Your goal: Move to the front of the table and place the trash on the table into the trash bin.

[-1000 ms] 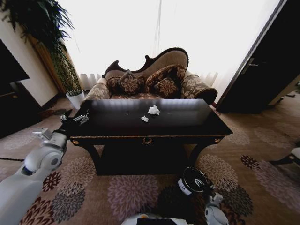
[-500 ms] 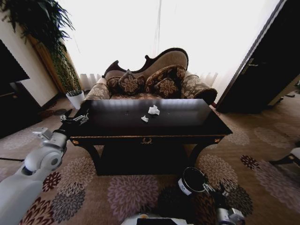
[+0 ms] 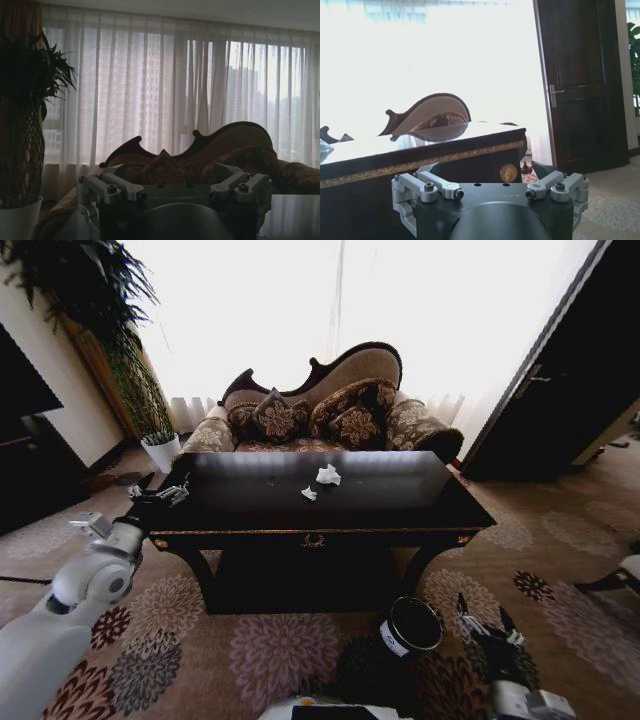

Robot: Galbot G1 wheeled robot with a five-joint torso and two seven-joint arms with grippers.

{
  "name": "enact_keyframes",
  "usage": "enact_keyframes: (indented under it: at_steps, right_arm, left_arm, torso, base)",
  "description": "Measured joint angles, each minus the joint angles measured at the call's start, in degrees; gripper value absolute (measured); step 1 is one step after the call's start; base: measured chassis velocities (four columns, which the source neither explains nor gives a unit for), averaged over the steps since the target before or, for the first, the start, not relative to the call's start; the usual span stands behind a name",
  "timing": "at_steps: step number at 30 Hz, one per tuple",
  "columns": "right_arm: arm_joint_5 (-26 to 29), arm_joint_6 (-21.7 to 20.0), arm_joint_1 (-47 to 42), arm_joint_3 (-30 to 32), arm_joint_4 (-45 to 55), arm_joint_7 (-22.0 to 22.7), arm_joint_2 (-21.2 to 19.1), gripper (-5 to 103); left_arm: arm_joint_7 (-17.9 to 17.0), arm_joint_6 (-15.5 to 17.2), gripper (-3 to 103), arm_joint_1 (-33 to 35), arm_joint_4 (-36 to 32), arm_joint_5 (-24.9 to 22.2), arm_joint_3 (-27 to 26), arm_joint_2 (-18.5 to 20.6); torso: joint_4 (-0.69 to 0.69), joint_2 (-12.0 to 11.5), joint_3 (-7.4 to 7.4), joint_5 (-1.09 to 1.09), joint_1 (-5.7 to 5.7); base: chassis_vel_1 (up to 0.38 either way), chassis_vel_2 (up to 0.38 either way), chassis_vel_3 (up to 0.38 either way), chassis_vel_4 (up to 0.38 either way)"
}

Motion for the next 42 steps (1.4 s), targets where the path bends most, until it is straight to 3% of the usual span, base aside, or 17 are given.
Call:
enact_keyframes:
  at_steps: [4, 12, 17, 18, 22, 38, 42]
  right_arm:
    - [1.3, -2.0, 0.6, 0.7, 3.6, 0.6, -1.0, 100]
    - [1.2, -6.0, 6.1, 0.4, 4.3, 2.6, -7.0, 100]
    - [2.5, -9.8, 13.0, -2.4, 4.5, 4.6, -16.5, 100]
    - [2.5, -9.8, 13.0, -2.4, 4.5, 4.6, -16.5, 100]
    - [3.1, -11.6, 19.3, -6.1, 2.5, 5.7, -23.0, 100]
    - [11.9, -16.8, 31.6, -16.7, -3.9, 6.4, -37.0, 100]
    - [14.4, -18.2, 39.1, -22.6, -6.7, 6.4, -41.9, 100]
  left_arm:
    - [0.0, 0.0, 100, 0.0, 0.0, 0.0, 0.0, 0.0]
    - [0.0, 0.0, 100, 0.0, 0.0, 0.0, 0.0, 0.0]
    - [0.0, 0.0, 100, 0.0, 0.0, 0.0, 0.0, 0.0]
    - [0.0, 0.0, 100, 0.0, 0.0, 0.0, 0.0, 0.0]
    - [0.0, 0.0, 100, 0.0, 0.0, 0.0, 0.0, 0.0]
    - [0.0, 0.0, 100, 0.0, 0.0, 0.0, 0.0, 0.0]
    - [0.0, 0.0, 100, 0.0, 0.0, 0.0, 0.0, 0.0]
  torso:
    - [0.0, 0.0, 0.0, 0.0, 0.0]
    - [0.0, 0.0, 0.0, 0.01, 0.0]
    - [0.01, 0.0, 0.0, 0.0, 0.0]
    - [0.01, 0.0, 0.0, 0.0, 0.0]
    - [0.0, 0.0, 0.01, 0.02, 0.01]
    - [-0.01, 0.0, 0.01, 0.02, 0.01]
    - [0.0, 0.0, 0.0, 0.01, 0.01]
  base:
    - [0.0, 0.0, 0.0, 0.0]
    - [0.0, 0.0, 0.0, 0.0]
    - [0.0, 0.0, 0.0, 0.0]
    - [0.0, 0.0, 0.0, 0.0]
    - [0.0, 0.0, 0.0, 0.0]
    - [0.0, 0.0, 0.0, 0.0]
    - [0.0, 0.0, 0.0, 0.0]
